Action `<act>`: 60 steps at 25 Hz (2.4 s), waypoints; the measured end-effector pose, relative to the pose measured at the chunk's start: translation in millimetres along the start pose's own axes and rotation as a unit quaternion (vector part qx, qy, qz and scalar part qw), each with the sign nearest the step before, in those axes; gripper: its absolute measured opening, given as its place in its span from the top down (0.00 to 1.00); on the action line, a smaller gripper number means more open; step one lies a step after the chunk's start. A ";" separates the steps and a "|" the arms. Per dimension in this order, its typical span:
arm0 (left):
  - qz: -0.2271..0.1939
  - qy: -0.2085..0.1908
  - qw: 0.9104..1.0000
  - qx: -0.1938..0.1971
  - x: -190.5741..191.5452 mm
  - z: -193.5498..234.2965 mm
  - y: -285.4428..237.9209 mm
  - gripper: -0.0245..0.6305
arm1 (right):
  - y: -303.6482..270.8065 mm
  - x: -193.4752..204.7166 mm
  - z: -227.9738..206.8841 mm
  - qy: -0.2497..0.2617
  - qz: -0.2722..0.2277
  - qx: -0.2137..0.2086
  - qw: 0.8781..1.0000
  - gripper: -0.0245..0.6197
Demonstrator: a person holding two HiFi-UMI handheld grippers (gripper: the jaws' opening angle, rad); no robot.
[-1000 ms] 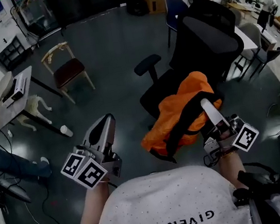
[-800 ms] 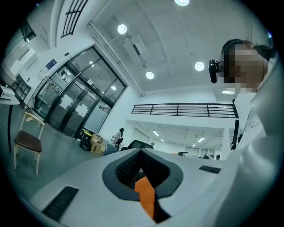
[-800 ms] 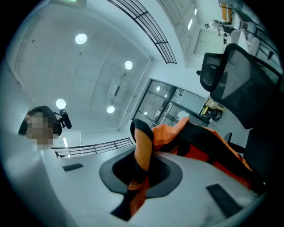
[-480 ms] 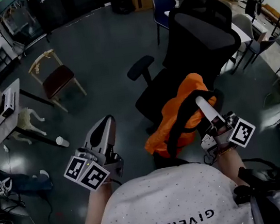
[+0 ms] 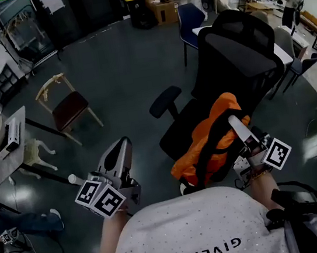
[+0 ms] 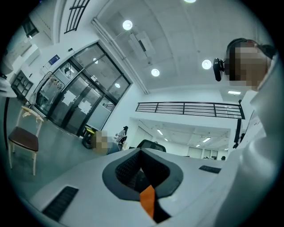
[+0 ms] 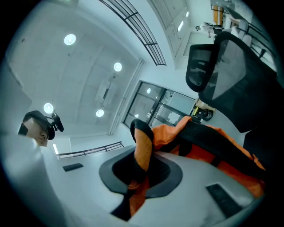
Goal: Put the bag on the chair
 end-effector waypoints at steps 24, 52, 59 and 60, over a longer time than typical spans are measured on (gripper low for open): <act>0.026 0.061 0.997 -0.033 36.1 120.2 -180.7 0.96 | -131.2 -86.9 -168.6 0.005 0.036 0.057 0.998 0.92; 0.088 0.054 0.987 -0.119 63.0 140.4 -159.6 0.96 | -62.6 19.7 -353.2 -0.074 0.153 0.337 0.926 0.92; 0.104 0.067 0.986 -0.111 77.5 135.5 -166.6 0.96 | -40.7 40.2 -358.8 -0.102 0.164 0.340 0.920 0.91; 0.107 0.067 0.986 -0.108 78.3 133.2 -168.6 0.96 | -38.1 41.3 -359.3 -0.102 0.164 0.342 0.920 0.91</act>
Point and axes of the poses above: the fingertips, and each gripper's own axes: y backward along the fingers, z to its left, x out of its underside, the point moved 4 cm from there along y, backward along the fingers, and after that the axes turned 6 degrees about x, right-handed, at the moved point
